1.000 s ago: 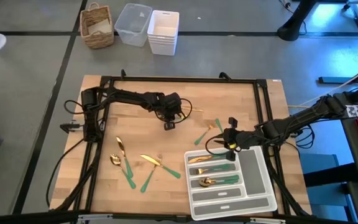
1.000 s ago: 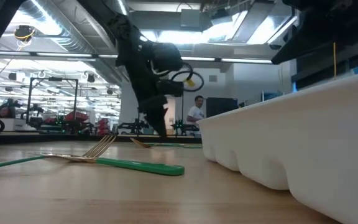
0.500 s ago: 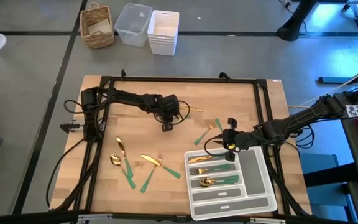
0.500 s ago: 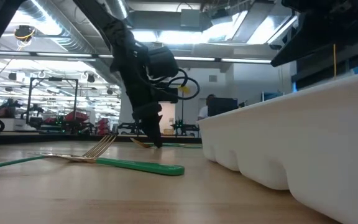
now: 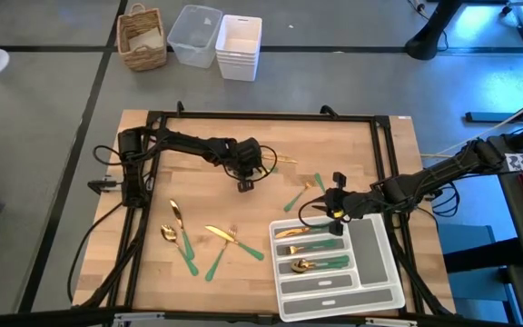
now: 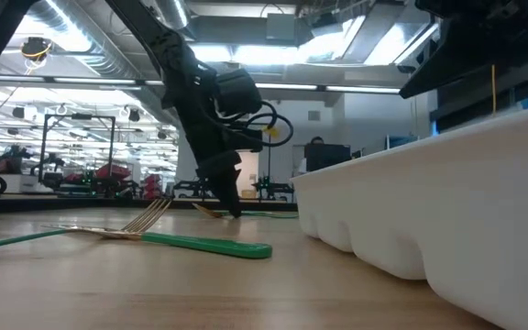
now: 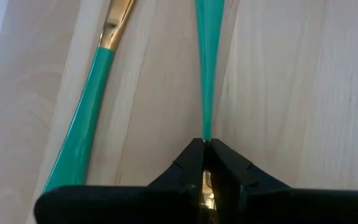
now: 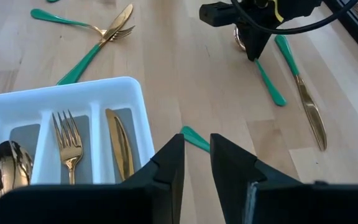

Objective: Sort silverware
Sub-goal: Put the top green spoon into the silverware tray

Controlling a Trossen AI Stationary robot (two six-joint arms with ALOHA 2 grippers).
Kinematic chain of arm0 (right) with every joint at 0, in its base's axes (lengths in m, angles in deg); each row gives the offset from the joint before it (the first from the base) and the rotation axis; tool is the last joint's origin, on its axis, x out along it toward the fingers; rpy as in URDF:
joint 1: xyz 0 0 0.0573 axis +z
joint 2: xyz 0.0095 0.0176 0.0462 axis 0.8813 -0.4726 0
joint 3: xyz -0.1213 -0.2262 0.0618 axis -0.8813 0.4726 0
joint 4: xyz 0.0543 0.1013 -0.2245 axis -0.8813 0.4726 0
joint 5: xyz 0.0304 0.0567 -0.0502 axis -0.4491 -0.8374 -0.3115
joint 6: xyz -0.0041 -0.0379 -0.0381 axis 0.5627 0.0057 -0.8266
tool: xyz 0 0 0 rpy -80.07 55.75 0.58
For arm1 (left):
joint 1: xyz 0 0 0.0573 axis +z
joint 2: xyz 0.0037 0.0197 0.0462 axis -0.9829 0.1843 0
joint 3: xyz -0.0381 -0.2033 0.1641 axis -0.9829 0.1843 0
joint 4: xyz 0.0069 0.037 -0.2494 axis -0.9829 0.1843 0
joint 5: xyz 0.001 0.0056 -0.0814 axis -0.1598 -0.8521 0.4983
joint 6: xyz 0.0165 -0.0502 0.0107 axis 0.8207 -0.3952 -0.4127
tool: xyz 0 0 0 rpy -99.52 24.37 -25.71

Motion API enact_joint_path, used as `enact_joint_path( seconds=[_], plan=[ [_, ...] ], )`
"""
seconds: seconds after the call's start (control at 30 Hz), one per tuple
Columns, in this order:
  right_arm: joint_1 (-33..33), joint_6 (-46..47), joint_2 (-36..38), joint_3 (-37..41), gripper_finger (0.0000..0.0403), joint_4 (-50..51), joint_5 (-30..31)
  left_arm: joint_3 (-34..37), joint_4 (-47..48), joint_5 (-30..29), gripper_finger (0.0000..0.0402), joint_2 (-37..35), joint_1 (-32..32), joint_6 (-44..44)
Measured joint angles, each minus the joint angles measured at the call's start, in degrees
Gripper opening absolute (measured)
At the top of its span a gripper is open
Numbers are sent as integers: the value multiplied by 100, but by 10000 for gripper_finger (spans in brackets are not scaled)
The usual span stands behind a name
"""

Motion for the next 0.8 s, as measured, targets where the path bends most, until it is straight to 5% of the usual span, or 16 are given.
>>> enact_joint_path(
  seconds=[0.5,0.8],
  plan=[
    [0,-271,121,0,80,64,-310,-776,13,934,3,-244,-310,-862],
    [0,-482,709,-2,80,483,-290,-865,-1055,1442,3,-266,-1740,-2177]
  ],
)
